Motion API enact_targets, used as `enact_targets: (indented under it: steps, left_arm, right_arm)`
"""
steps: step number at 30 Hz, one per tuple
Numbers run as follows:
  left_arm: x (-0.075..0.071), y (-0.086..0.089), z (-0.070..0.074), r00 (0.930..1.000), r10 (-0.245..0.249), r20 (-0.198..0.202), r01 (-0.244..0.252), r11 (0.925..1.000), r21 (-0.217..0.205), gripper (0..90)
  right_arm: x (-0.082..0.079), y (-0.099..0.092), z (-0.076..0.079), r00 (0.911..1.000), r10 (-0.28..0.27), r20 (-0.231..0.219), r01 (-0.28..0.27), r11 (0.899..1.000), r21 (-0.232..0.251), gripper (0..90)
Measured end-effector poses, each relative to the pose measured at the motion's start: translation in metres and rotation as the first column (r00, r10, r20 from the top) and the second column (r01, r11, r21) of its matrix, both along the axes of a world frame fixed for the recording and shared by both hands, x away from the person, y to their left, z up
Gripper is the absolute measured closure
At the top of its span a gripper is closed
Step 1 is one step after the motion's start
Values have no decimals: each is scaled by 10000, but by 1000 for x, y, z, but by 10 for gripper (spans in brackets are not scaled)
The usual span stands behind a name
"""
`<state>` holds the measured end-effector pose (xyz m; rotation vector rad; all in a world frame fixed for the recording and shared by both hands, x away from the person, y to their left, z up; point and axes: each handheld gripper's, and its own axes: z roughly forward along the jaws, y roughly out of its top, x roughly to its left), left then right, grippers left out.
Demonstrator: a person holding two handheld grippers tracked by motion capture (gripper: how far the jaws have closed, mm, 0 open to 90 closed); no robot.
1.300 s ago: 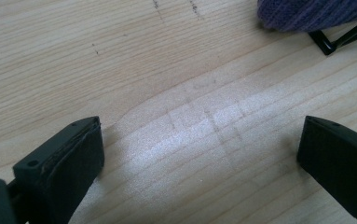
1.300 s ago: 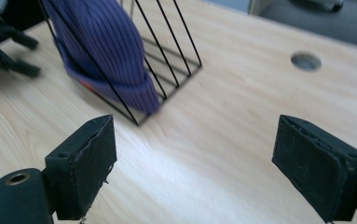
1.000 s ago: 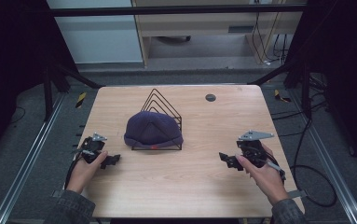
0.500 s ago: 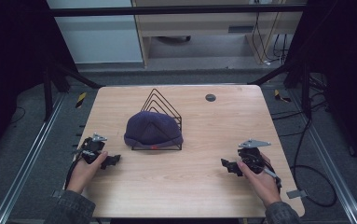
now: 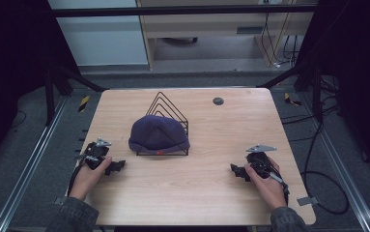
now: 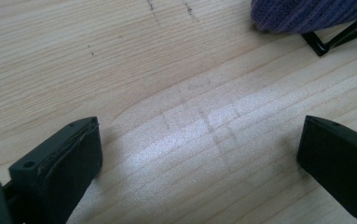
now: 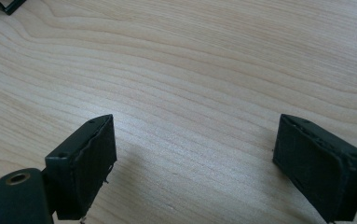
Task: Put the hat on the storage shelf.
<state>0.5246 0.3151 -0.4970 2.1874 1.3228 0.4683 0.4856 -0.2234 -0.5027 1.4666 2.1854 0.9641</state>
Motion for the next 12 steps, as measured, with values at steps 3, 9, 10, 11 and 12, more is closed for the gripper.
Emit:
enact_targets:
  steps: [3,9,10,11,12]
  left_arm:
    - [1,0,0,10000,-65,-3,65,10000,32,0]
    - [1,-1,0,9999,-104,-57,104,9999,11,0]
    - [1,-1,0,9999,-113,-61,114,9999,19,0]
    - [1,-1,0,9999,-122,-61,122,9999,20,0]
    - [1,-1,0,9999,-117,-59,117,9999,16,0]
  right_arm:
    - [-2,0,-2,9998,73,205,-70,9999,-149,127]
    - [-11,4,-7,9968,148,785,-97,9978,-652,119]
    - [-11,4,-8,9963,151,843,-95,9978,-659,117]
    - [-12,4,-9,9956,114,930,-56,9980,-627,113]
    - [-12,5,-9,9952,83,979,-23,9982,-607,113]
